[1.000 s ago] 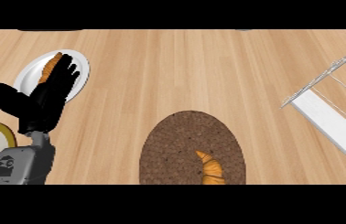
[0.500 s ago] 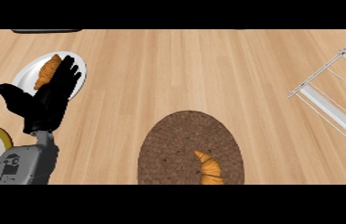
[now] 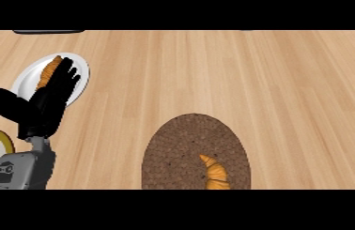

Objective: Pick the bell pepper from the placemat and place it in the tiered shelf

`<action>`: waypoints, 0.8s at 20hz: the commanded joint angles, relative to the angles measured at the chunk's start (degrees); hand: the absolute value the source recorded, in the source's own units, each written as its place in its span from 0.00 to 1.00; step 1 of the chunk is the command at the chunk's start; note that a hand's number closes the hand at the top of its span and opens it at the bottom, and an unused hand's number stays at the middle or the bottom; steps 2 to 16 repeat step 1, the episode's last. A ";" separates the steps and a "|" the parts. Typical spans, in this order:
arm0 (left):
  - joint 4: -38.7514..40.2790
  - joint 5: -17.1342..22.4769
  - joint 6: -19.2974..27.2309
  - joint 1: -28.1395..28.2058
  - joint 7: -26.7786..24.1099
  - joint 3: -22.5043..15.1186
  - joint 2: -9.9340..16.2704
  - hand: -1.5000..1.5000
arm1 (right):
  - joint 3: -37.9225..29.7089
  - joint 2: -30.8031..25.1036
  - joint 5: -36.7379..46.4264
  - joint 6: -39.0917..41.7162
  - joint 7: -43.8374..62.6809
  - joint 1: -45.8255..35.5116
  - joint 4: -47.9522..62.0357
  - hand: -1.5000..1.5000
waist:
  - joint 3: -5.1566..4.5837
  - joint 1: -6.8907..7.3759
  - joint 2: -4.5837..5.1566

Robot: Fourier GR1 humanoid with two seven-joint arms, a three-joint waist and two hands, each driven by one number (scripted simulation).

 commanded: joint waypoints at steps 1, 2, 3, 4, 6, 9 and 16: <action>-1.43 0.31 -1.33 3.39 -1.60 -0.24 -0.49 0.50 | -1.97 0.00 -0.74 4.83 -5.63 5.66 0.98 0.00 | -0.02 0.72 0.13; -1.43 0.31 -1.33 3.39 -1.60 -0.24 -0.49 0.50 | -1.97 0.00 -0.74 4.83 -5.63 5.66 0.98 0.00 | -0.02 0.72 0.13; -1.43 0.31 -1.33 3.39 -1.60 -0.24 -0.49 0.50 | -1.97 0.00 -0.74 4.83 -5.63 5.66 0.98 0.00 | -0.02 0.72 0.13; -1.43 0.31 -1.33 3.39 -1.60 -0.24 -0.49 0.50 | -1.97 0.00 -0.74 4.83 -5.63 5.66 0.98 0.00 | -0.02 0.72 0.13; -1.43 0.31 -1.33 3.39 -1.60 -0.24 -0.49 0.50 | -1.97 0.00 -0.74 4.83 -5.63 5.66 0.98 0.00 | -0.02 0.72 0.13; -1.43 0.31 -1.33 3.39 -1.60 -0.24 -0.49 0.50 | -1.97 0.00 -0.74 4.83 -5.63 5.66 0.98 0.00 | -0.02 0.72 0.13; -1.43 0.31 -1.33 3.39 -1.60 -0.24 -0.49 0.50 | -1.97 0.00 -0.74 4.83 -5.63 5.66 0.98 0.00 | -0.02 0.72 0.13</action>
